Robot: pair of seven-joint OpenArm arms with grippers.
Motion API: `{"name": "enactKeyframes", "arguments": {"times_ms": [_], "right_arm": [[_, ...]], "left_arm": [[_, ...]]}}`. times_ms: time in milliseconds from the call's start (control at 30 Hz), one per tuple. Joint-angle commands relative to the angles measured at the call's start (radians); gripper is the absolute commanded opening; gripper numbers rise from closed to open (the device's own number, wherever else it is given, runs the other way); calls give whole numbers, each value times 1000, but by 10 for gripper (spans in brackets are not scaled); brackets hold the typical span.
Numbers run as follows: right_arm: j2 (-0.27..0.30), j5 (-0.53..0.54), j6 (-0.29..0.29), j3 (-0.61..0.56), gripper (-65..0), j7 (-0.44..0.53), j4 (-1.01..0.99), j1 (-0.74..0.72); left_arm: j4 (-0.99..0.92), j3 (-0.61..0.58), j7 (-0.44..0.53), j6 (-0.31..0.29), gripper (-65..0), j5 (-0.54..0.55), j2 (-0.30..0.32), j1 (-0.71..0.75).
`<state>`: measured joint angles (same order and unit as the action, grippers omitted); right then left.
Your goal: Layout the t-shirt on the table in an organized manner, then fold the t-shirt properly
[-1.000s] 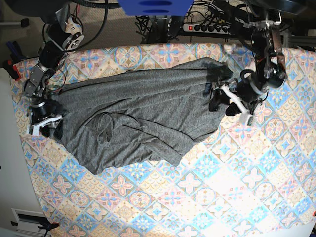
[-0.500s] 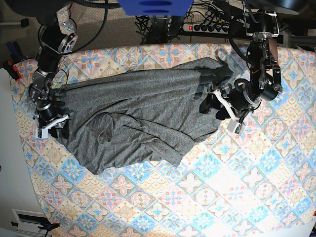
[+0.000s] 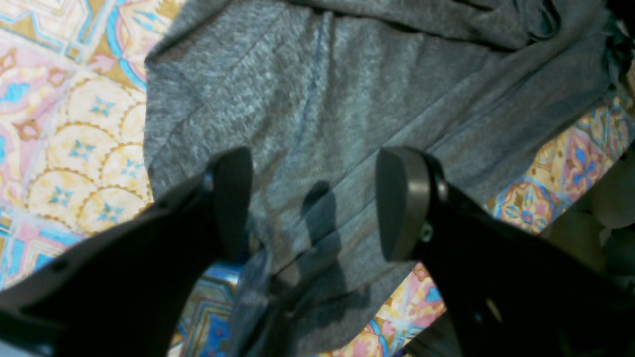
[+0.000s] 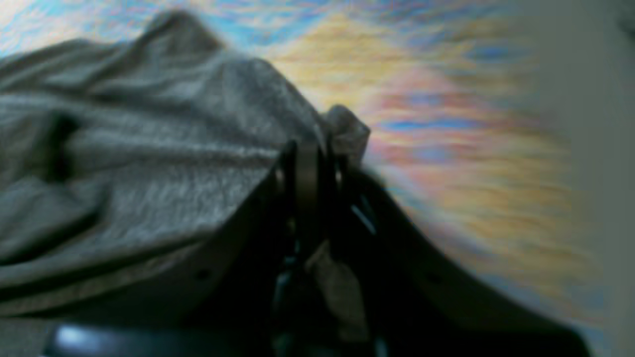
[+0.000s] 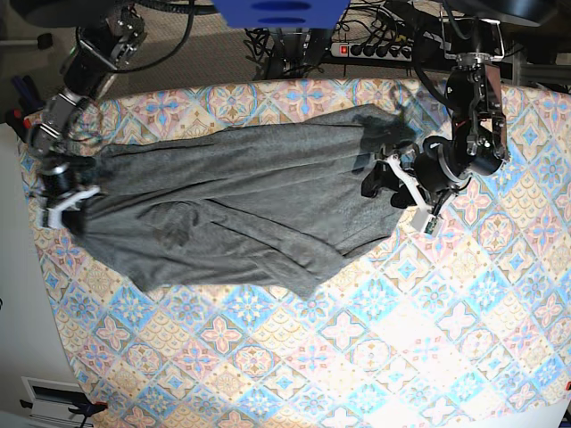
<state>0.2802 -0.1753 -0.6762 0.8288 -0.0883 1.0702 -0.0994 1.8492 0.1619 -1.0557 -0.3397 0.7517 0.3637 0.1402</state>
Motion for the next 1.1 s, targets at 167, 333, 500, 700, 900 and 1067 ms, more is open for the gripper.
{"name": "enactKeyframes", "arguments": {"times_ms": [167,333,500,700,900,1067], "right_arm": [[-17,26,2,16,-650,37,100,82],[-28,26,2,11,-650,37,77,96],[-45,26,2,16,-511,38,81,92],[-45,26,0,16,-260,43,81,94],[-45,26,0,17,-250,45,83,96],[-45,26,0,17,-250,45,98,97]], "left_arm": [[14,5,16,-3,-272,15,8,-17],[14,5,13,-3,-272,15,8,-14],[14,5,16,-3,-268,15,8,-20],[4,11,19,-3,-267,16,-10,-138],[-300,8,19,-5,-267,16,-55,-351],[-612,-35,47,-95,-267,16,-70,-506]]}}
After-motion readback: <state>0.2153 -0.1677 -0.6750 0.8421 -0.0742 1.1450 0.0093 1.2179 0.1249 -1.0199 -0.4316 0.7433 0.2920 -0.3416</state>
